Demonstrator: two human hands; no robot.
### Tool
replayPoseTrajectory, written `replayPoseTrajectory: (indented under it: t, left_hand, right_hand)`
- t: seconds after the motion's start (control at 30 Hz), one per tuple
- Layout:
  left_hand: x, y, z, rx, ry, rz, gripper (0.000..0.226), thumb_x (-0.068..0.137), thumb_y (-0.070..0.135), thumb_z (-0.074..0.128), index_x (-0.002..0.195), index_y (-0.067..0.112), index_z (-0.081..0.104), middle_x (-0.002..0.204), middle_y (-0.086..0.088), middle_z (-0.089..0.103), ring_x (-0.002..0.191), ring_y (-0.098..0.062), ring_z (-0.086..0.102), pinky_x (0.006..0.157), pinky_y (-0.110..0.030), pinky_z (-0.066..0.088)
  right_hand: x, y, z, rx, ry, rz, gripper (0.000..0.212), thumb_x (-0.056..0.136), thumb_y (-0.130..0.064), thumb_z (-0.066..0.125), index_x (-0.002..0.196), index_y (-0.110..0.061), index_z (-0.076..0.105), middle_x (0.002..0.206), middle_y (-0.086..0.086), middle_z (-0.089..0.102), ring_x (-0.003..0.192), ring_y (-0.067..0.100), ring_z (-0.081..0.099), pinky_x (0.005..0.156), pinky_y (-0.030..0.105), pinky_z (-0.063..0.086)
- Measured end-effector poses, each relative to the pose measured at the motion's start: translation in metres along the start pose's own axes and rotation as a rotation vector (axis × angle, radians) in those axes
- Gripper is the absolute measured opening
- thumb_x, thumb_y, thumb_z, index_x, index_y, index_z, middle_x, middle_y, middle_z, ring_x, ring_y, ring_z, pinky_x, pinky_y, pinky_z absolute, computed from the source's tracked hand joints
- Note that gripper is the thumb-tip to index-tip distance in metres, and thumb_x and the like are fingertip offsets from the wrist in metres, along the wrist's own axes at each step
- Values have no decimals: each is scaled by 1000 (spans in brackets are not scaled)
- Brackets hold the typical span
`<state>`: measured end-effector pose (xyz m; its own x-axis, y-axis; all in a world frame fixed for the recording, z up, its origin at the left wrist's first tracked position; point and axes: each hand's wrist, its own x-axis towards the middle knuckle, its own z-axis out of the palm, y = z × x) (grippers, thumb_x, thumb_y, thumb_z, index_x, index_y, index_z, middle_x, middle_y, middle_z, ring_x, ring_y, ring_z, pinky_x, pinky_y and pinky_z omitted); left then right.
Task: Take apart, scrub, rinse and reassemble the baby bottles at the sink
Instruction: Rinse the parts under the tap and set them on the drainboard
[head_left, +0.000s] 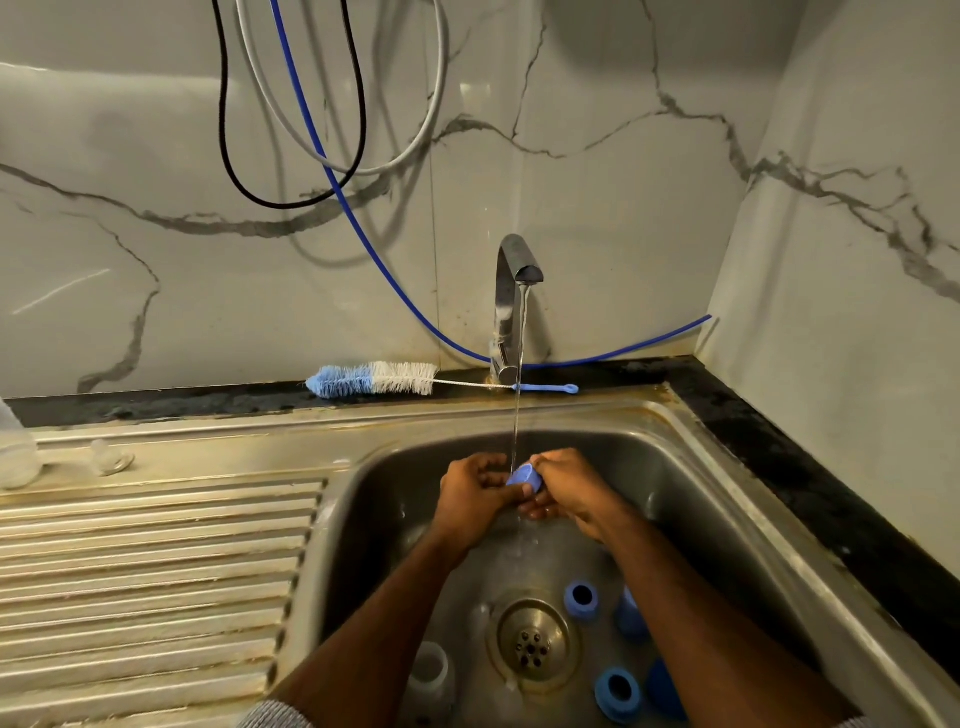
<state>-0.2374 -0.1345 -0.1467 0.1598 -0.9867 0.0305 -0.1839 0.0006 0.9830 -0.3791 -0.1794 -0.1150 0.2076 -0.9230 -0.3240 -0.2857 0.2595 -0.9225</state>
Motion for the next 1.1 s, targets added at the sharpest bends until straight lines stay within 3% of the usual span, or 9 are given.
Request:
replayPoseTrajectory:
  t: [0.1,0.27,0.4,0.57,0.63,0.73,0.83,0.93,1.1]
  left_hand:
    - [-2,2,0,54,-32,12,48,76,17,88,119,13,66,97,-4,76,87,-13,75,83,-35,63]
    - [-3,3,-2,47,-58,9,34,79,14,85,110,17,69,96,-2,77,86,-12,75,79,-28,61]
    - [-1,1,-3,34,-15,-35,27,80,15,85,104,16,73,89,-3,78,81,-17,76,71,-28,61]
    - [3,-2,-3,2,107,-123,12,83,17,83,90,9,76,72,-9,75,57,-12,63,52,-26,51]
    - [3,-3,-2,-25,74,-144,9,90,11,76,89,2,75,74,-19,73,55,-17,62,53,-27,52]
    - [3,-3,0,-75,25,-149,5,92,1,70,94,0,74,81,-25,73,61,-21,64,63,-33,58]
    - [2,-3,0,-94,4,-127,14,90,-4,69,101,3,74,85,-21,75,68,-22,66,72,-36,59]
    - [3,-3,0,-105,33,-84,26,87,-5,71,108,10,74,86,-11,78,78,-25,72,78,-40,61]
    - [4,-1,-5,-97,116,-10,37,84,-7,71,115,13,75,93,-2,79,89,-21,75,81,-37,62]
  right_hand:
    - [1,3,0,-49,13,16,33,108,-24,37,108,-2,62,77,19,70,59,24,68,58,32,58]
    - [1,5,1,-82,15,-72,28,107,-32,45,110,-8,60,89,16,71,63,19,67,59,31,59]
    - [2,3,4,41,2,-87,21,106,-20,44,110,-9,62,102,16,69,75,22,68,66,35,60]
    - [2,-1,7,284,-35,-114,25,105,-2,40,117,-11,60,106,10,68,88,20,67,74,28,57]
    - [3,0,7,277,-41,-118,31,103,2,39,123,-10,60,109,9,67,95,21,67,82,30,55]
    - [5,2,6,234,-48,-134,39,99,10,40,126,-8,60,107,3,67,98,17,65,82,27,55]
    - [10,5,7,195,-49,-157,43,97,14,42,125,-11,62,116,6,67,108,20,65,86,31,58]
    - [15,9,8,184,-37,-169,47,95,14,45,112,-24,66,121,7,68,113,23,65,97,42,56]
    - [14,14,11,42,-44,-247,49,92,9,56,118,-33,61,123,0,67,114,18,65,97,40,56]
